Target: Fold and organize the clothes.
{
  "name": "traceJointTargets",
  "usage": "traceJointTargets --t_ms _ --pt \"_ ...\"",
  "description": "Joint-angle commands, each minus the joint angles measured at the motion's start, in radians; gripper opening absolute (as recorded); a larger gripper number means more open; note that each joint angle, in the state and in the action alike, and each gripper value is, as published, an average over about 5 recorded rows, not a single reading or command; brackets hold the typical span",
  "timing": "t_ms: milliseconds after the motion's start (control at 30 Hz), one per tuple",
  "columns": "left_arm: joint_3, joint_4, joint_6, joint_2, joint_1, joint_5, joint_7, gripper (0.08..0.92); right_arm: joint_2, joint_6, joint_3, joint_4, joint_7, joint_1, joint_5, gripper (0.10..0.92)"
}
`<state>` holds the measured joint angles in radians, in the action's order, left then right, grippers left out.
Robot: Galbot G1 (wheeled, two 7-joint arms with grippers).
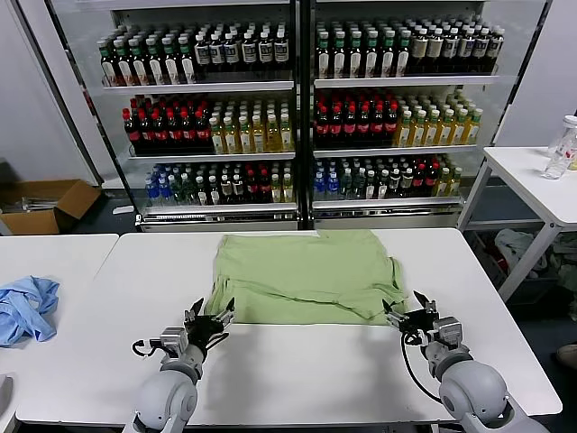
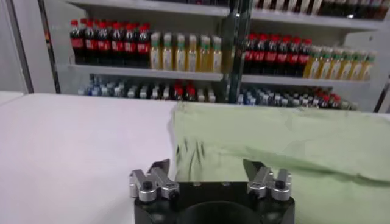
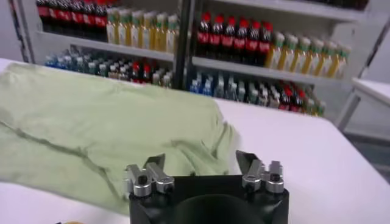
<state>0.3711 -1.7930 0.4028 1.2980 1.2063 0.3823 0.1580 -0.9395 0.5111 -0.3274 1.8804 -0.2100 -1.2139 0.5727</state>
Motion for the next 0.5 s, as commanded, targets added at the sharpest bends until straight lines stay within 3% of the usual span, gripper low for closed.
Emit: traceJointTargets --t_ms 33,500 --pt "-0.003 0.034 0.044 -0.005 -0.001 0.019 -0.001 0.696 -0.014 0.06 0.013 -0.045 -0.006 -0.002 0.048 0.771" --pt "0.005 0.009 0.045 -0.006 0.011 0.13 -0.019 0.289 -0.001 0.033 0.021 -0.039 -0.006 -0.015 0.068 0.369"
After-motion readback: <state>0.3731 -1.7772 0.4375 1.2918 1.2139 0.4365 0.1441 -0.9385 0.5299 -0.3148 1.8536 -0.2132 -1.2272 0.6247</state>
